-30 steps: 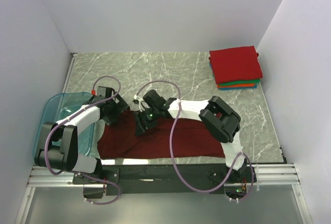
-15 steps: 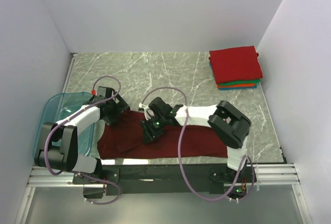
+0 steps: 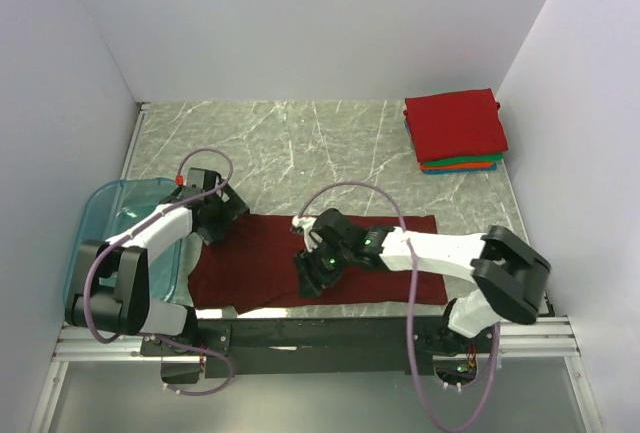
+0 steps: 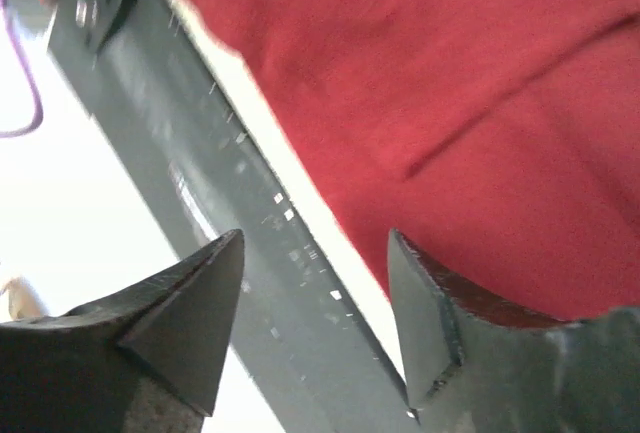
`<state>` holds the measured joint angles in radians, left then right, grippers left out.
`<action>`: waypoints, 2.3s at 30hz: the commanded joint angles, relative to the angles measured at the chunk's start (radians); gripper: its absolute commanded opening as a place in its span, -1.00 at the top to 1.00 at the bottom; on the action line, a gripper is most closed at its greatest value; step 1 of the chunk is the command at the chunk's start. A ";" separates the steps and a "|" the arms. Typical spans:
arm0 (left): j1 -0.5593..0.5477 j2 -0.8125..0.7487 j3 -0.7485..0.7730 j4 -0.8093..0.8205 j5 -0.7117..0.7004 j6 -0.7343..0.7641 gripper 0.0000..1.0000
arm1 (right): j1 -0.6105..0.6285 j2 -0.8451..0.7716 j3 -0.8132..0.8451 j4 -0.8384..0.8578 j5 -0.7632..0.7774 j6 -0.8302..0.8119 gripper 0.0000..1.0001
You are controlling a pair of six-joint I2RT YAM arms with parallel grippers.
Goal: Fold and stack the t-shirts
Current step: Fold the tshirt
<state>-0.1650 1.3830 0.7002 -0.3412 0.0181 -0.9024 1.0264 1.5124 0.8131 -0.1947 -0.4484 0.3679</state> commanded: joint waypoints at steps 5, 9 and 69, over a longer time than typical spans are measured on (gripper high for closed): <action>-0.042 -0.131 0.015 -0.099 -0.059 -0.003 -0.99 | -0.115 -0.198 0.052 -0.146 0.404 0.085 -0.62; -0.129 -0.193 0.025 -0.162 -0.101 -0.042 -0.99 | -0.290 -0.280 -0.015 -0.167 0.418 0.121 -0.74; -0.243 1.329 1.656 0.130 0.100 -0.168 -0.99 | 0.037 -0.155 -0.157 -0.034 0.283 0.313 -0.90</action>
<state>-0.4126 2.6774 2.3459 -0.2211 0.1993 -1.0645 1.0481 1.4086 0.6472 -0.1368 -0.1982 0.6651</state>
